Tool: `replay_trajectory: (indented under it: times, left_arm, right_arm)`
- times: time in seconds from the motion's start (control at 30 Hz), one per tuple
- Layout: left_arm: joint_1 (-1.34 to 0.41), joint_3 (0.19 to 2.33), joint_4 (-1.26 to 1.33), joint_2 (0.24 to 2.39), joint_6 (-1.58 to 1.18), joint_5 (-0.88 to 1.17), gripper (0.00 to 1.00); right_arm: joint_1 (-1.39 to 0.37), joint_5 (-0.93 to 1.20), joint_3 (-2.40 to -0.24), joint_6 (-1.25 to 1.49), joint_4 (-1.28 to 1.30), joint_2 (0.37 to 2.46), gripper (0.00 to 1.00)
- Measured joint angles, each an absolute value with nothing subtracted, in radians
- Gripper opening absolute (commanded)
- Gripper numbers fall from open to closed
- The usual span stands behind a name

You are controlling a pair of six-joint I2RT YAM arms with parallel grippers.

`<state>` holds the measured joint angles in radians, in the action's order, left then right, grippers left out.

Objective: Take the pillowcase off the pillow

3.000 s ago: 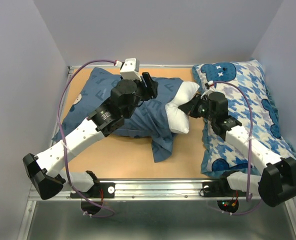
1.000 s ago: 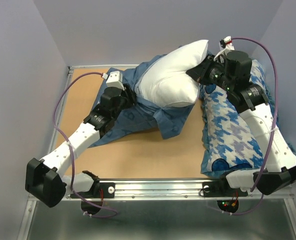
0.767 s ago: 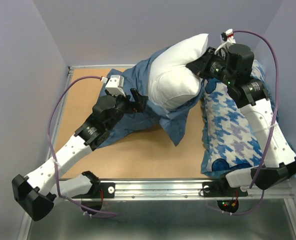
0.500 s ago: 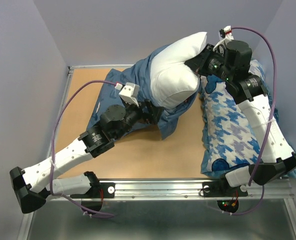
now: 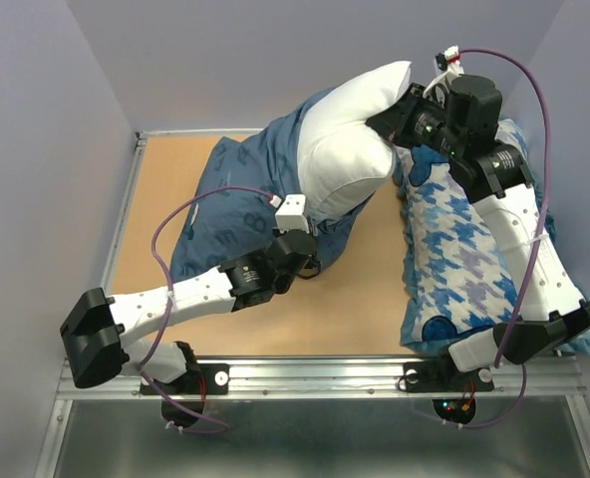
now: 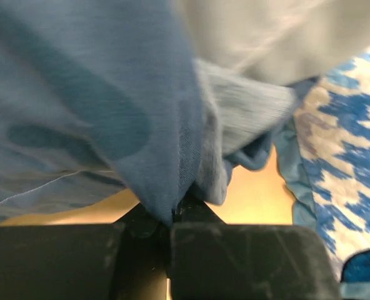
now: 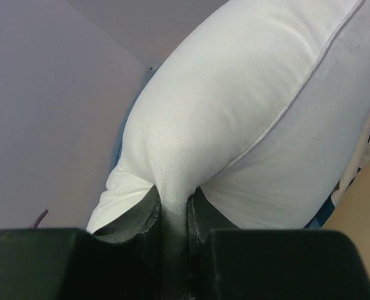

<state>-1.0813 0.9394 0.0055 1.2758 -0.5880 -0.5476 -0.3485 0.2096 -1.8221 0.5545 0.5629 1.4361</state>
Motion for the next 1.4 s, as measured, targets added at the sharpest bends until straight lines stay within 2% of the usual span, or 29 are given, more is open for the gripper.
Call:
replay_trajectory:
  times: [0.27,0.47,0.6,0.8,1.0,1.03,1.1,1.13,1.2,1.23,1.27,1.33,1.4]
  left_arm:
    - [-1.043,0.795,0.107,1.311,-0.714,-0.545,0.00]
    - [-1.023,0.794,0.196,1.404,-0.730,-0.498,0.00]
    - [-0.864,0.757,0.207,1.343,-0.712,-0.364,0.00]
    - [-0.485,0.785,0.174,1.303,-0.658,-0.163,0.00]
    - [-0.374,0.902,0.145,1.411,-0.624,-0.039,0.01]
    - [-0.363,0.920,0.126,1.433,-0.617,-0.025,0.06]
    - [-0.330,0.953,0.080,1.481,-0.600,-0.017,0.11]
    - [-0.313,0.972,0.047,1.504,-0.589,-0.022,0.20]
    - [-0.289,0.992,0.008,1.530,-0.574,-0.034,0.33]
    - [-0.276,1.002,-0.015,1.534,-0.559,-0.044,0.47]
    - [-0.267,1.008,-0.030,1.534,-0.558,-0.054,0.53]
    - [-0.252,1.029,-0.063,1.530,-0.535,-0.086,0.62]
    - [-0.247,1.042,-0.085,1.514,-0.522,-0.108,0.65]
  right_arm:
    - [-0.365,0.155,-1.964,0.550,0.699,1.477,0.01]
    - [-0.368,0.136,-2.009,0.538,0.767,1.481,0.01]
    - [-0.367,0.131,-1.971,0.538,0.751,1.459,0.00]
    - [-0.374,0.173,-1.646,0.565,0.671,1.275,0.01]
    - [-0.410,0.289,-1.149,0.673,0.415,1.012,0.01]
    - [-0.436,0.284,-1.100,0.681,0.373,0.993,0.01]
    - [-0.548,0.256,-0.976,0.690,0.281,0.978,0.01]
    - [-0.622,0.231,-0.937,0.692,0.243,0.994,0.01]
    - [-0.767,0.193,-0.902,0.691,0.163,1.081,0.00]
    - [-0.838,0.178,-0.901,0.691,0.114,1.151,0.01]
    - [-0.878,0.173,-0.902,0.691,0.068,1.200,0.01]
    - [-0.939,0.173,-0.904,0.692,-0.037,1.327,0.00]
    - [-0.960,0.184,-0.904,0.693,-0.121,1.430,0.00]
